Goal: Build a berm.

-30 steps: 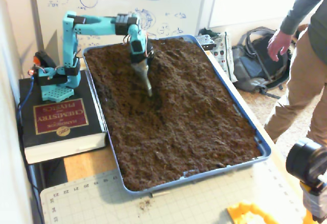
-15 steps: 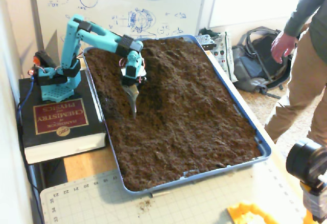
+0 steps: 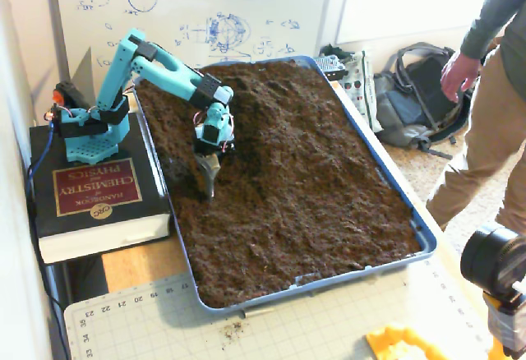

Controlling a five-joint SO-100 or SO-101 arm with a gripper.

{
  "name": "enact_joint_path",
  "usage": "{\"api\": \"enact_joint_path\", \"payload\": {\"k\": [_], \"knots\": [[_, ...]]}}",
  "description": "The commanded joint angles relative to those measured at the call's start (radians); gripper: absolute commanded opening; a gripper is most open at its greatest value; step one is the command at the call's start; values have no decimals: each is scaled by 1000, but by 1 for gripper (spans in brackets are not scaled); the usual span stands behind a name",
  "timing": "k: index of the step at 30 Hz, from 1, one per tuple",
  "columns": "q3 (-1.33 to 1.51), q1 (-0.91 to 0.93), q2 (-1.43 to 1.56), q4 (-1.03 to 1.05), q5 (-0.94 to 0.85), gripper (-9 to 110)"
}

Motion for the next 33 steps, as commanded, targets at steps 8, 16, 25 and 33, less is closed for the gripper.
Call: {"api": "enact_joint_path", "payload": {"k": [8, 16, 25, 33], "knots": [[-31, 8, -49, -74, 0, 1], [-32, -14, -95, -230, 2, 1], [-149, -67, -140, -265, 3, 1], [-307, -107, -204, -264, 3, 1]]}}
